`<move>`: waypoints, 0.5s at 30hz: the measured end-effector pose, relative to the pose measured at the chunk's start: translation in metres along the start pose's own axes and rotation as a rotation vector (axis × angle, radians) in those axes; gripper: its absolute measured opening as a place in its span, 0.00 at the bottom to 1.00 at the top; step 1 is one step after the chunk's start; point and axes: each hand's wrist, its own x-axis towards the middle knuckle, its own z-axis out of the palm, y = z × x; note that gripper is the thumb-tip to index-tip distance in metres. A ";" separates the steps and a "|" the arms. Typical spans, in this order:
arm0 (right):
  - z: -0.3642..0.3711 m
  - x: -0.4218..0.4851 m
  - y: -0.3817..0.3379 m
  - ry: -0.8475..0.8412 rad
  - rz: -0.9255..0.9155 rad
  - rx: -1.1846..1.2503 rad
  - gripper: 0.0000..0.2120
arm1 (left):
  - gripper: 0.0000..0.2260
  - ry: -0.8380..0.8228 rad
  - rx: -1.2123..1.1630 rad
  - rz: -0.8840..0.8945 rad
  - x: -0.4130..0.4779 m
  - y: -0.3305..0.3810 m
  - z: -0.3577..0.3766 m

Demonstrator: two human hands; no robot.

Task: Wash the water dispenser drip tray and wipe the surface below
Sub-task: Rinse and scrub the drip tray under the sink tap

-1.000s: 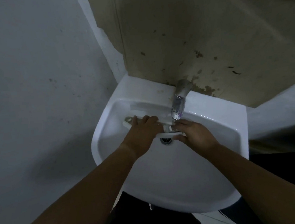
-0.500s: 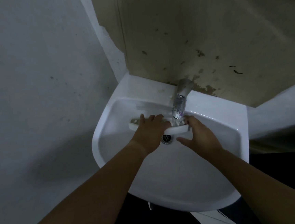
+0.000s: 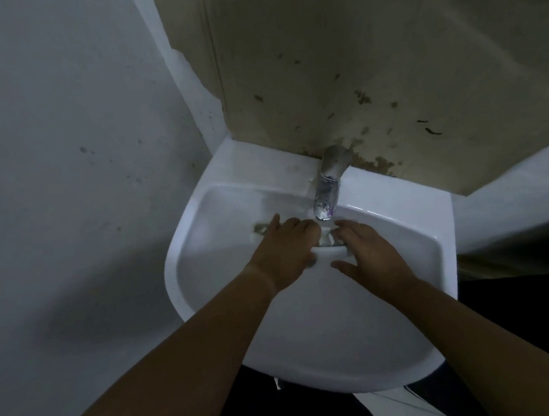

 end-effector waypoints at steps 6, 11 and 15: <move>-0.008 0.003 0.008 -0.012 0.007 0.129 0.17 | 0.16 0.002 -0.003 0.015 -0.001 -0.010 0.001; -0.008 0.004 -0.002 -0.040 0.064 0.135 0.21 | 0.24 -0.068 0.032 0.011 -0.002 -0.019 -0.001; -0.006 0.010 -0.002 -0.070 0.007 0.173 0.20 | 0.22 -0.054 -0.033 0.003 -0.004 -0.026 0.001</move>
